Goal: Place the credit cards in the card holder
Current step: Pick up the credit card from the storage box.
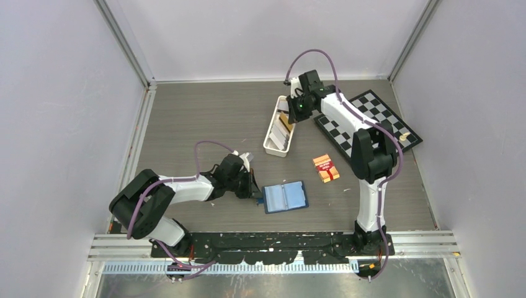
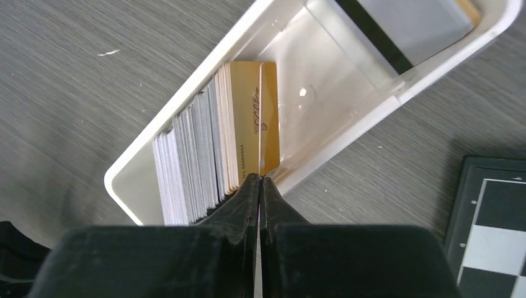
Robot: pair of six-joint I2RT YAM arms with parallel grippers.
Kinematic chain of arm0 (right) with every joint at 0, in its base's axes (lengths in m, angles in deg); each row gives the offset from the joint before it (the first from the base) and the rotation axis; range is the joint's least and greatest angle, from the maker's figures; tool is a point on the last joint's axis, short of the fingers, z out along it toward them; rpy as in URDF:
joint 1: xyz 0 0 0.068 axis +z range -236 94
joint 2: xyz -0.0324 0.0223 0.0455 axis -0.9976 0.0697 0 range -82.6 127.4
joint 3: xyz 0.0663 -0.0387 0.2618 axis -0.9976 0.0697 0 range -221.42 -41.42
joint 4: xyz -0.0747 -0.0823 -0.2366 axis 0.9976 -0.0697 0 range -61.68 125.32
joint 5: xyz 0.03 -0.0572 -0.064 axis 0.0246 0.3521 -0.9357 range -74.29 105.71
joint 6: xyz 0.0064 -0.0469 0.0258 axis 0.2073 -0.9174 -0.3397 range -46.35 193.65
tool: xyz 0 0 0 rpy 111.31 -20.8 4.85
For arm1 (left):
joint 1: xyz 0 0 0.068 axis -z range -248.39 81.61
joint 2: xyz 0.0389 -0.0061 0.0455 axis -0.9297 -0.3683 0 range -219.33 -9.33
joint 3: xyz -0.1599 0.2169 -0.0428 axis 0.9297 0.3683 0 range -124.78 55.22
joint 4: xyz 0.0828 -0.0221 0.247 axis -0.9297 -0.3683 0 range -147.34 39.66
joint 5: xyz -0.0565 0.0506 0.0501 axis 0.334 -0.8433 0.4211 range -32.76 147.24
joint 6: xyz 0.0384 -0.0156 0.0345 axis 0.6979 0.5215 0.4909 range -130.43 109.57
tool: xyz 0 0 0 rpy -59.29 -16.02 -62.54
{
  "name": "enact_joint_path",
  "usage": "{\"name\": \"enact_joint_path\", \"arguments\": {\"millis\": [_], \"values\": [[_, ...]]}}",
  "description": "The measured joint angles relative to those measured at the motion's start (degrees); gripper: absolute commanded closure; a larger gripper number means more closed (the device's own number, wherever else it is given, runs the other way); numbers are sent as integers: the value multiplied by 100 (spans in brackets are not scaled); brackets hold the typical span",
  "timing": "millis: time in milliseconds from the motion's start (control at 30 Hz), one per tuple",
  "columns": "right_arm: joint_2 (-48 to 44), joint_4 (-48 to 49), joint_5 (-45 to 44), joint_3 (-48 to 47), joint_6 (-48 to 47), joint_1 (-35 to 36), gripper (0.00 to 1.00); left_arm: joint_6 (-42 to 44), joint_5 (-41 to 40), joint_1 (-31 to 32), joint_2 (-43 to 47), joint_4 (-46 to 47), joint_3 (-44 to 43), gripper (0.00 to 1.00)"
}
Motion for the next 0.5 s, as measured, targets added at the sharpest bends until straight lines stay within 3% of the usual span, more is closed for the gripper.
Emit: {"name": "enact_joint_path", "arguments": {"millis": [500], "values": [[-210, 470, -1928, 214, 48, 850, 100, -4, -11, 0, 9, -9, 0, 100]]}}
